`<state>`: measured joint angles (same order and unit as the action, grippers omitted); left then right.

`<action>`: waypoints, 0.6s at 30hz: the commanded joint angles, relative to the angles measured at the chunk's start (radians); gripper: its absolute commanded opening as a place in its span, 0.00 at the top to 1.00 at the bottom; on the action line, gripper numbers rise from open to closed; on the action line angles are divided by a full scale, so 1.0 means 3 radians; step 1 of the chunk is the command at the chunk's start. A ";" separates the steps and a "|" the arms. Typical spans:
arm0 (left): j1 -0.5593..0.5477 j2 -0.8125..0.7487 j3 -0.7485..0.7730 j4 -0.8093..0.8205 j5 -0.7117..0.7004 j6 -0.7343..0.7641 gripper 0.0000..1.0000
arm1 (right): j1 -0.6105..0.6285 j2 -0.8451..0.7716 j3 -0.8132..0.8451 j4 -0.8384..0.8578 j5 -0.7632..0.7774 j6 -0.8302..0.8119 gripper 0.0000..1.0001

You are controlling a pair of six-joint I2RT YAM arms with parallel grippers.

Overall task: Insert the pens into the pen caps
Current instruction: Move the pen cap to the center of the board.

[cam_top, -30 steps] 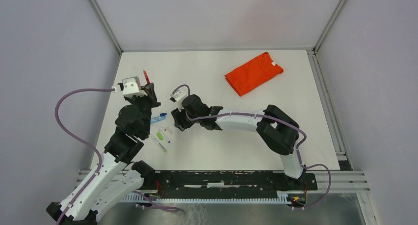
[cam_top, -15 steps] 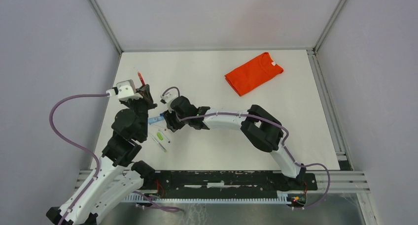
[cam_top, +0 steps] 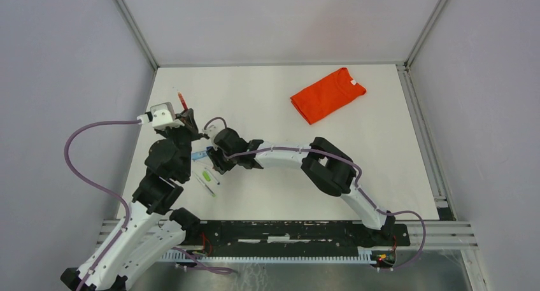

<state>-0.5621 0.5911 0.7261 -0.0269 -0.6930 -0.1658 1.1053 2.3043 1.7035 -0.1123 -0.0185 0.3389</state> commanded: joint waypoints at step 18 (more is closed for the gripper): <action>0.0118 0.0103 0.0037 0.0030 0.0143 -0.0201 0.97 | 0.0165 0.0037 0.0141 -0.0446 0.0484 -0.0413 0.75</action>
<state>-0.5339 0.6147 0.7258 -0.0273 -0.6525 -0.1917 1.1477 2.3341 1.7638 -0.1825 0.0917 0.2481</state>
